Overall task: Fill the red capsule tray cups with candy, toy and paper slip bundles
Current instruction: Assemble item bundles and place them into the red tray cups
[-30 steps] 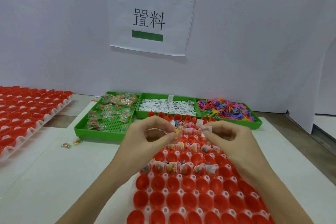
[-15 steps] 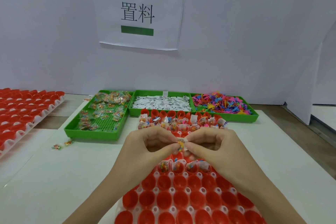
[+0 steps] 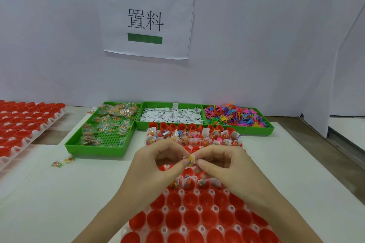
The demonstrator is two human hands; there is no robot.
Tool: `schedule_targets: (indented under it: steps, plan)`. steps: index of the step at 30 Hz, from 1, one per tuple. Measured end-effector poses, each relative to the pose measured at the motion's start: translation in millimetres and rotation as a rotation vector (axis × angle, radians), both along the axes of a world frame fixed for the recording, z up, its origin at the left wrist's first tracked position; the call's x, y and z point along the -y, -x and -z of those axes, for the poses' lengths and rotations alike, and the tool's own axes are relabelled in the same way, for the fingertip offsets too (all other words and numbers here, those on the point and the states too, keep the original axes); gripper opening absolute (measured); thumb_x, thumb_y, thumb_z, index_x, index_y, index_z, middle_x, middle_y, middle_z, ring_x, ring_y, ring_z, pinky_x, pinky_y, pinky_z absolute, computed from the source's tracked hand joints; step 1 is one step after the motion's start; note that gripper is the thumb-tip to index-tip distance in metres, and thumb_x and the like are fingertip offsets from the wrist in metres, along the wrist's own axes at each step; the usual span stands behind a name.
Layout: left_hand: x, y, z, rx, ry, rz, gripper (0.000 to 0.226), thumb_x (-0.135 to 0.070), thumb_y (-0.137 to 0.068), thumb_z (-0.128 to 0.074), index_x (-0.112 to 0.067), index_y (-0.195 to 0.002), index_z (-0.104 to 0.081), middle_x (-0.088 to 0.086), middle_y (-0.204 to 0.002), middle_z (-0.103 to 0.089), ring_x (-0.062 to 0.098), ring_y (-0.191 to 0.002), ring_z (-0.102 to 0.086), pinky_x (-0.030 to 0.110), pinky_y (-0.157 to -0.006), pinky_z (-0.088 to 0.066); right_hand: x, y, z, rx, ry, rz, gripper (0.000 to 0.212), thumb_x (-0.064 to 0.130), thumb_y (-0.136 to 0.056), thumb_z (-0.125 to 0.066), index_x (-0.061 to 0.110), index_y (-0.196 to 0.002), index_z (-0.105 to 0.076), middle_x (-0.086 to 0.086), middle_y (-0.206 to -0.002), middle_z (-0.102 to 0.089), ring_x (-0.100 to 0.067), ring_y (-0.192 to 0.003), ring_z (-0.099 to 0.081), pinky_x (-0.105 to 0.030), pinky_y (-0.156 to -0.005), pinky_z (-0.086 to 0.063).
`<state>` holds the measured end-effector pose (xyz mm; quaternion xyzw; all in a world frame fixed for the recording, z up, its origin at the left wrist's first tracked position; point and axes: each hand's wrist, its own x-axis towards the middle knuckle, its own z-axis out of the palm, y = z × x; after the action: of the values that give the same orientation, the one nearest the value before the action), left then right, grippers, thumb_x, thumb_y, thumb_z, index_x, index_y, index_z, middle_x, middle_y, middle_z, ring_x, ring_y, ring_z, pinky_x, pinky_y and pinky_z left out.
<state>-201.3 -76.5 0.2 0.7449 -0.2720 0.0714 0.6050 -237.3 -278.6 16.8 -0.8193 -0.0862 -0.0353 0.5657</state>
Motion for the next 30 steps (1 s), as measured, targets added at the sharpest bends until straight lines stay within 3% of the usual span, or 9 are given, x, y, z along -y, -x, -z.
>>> schedule_targets:
  steps: [8,11,15,17,19,21,23,26,30]
  plan:
    - [-5,-6,1,0.026,0.000,-0.001,0.017,-0.002,-0.086,-0.078,-0.018,-0.090,-0.074,-0.003,-0.090,-0.074,0.018,-0.087,-0.074,0.023,-0.080,-0.057,1,-2,-7,-0.025,0.038,-0.102,0.021,0.011,-0.099,-0.063,0.024,-0.104,-0.079,-0.001,-0.094,-0.078,-0.017,-0.084,-0.075,-0.025,-0.075,-0.059]
    - [-8,-9,2,0.046,0.007,-0.016,0.018,-0.001,-0.087,-0.076,-0.018,-0.090,-0.074,-0.002,-0.089,-0.074,0.020,-0.088,-0.073,0.026,-0.081,-0.058,18,-21,-18,0.002,0.094,-0.040,0.020,0.013,-0.099,-0.064,0.024,-0.107,-0.078,-0.001,-0.094,-0.078,-0.017,-0.085,-0.075,-0.024,-0.074,-0.059]
    - [-12,-13,4,0.060,0.012,-0.015,0.018,-0.001,-0.088,-0.076,-0.019,-0.091,-0.073,-0.003,-0.090,-0.074,0.021,-0.088,-0.072,0.027,-0.081,-0.058,56,-77,-18,0.058,0.436,0.187,0.015,0.013,-0.097,-0.066,0.020,-0.105,-0.077,0.007,-0.085,-0.077,-0.007,-0.079,-0.072,-0.024,-0.076,-0.059]
    - [-13,-16,4,0.070,0.008,-0.020,0.018,-0.002,-0.088,-0.076,-0.019,-0.092,-0.073,-0.004,-0.090,-0.074,0.020,-0.089,-0.072,0.025,-0.081,-0.057,78,-110,-15,0.102,0.643,0.282,0.015,0.014,-0.097,-0.066,0.018,-0.105,-0.077,0.010,-0.090,-0.073,-0.003,-0.081,-0.067,-0.016,-0.078,-0.052]
    - [-14,-18,4,0.081,0.008,-0.030,0.018,-0.002,-0.088,-0.076,-0.019,-0.092,-0.073,-0.004,-0.090,-0.073,0.018,-0.088,-0.072,0.021,-0.079,-0.056,100,-138,-9,0.117,0.786,0.361,0.017,0.011,-0.097,-0.063,0.013,-0.107,-0.077,0.003,-0.098,-0.074,-0.010,-0.088,-0.067,-0.015,-0.075,-0.047]
    - [-15,-19,4,0.075,0.012,-0.030,0.018,-0.001,-0.088,-0.075,-0.018,-0.091,-0.072,-0.004,-0.089,-0.073,0.017,-0.086,-0.072,0.017,-0.078,-0.053,115,-160,-3,0.092,0.902,0.401,0.020,0.008,-0.097,-0.061,0.009,-0.109,-0.077,-0.007,-0.109,-0.076,-0.024,-0.101,-0.069,-0.028,-0.087,-0.051]
    - [-17,-20,3,0.064,0.023,-0.028,0.018,0.001,-0.087,-0.075,-0.017,-0.091,-0.072,-0.004,-0.090,-0.074,0.017,-0.085,-0.072,0.016,-0.077,-0.053,124,-173,3,0.062,0.995,0.395,0.021,0.007,-0.097,-0.062,0.009,-0.112,-0.076,-0.009,-0.116,-0.075,-0.026,-0.108,-0.069,-0.034,-0.094,-0.050]
    - [-19,-21,2,0.059,0.027,-0.030,0.017,0.001,-0.087,-0.076,-0.016,-0.091,-0.073,-0.005,-0.089,-0.074,0.015,-0.085,-0.072,0.017,-0.077,-0.054,126,-185,11,0.038,1.081,0.373,0.018,0.014,-0.093,-0.071,0.011,-0.110,-0.078,-0.008,-0.112,-0.077,-0.024,-0.104,-0.070,-0.034,-0.092,-0.051]
    - [-22,-23,1,0.052,0.026,-0.052,0.015,-0.001,-0.088,-0.076,-0.015,-0.092,-0.074,-0.004,-0.089,-0.075,0.017,-0.086,-0.072,0.020,-0.080,-0.056,124,-198,12,-0.002,1.074,0.387,0.019,0.015,-0.088,-0.079,0.010,-0.106,-0.079,-0.010,-0.108,-0.077,-0.025,-0.100,-0.071,-0.037,-0.091,-0.055]
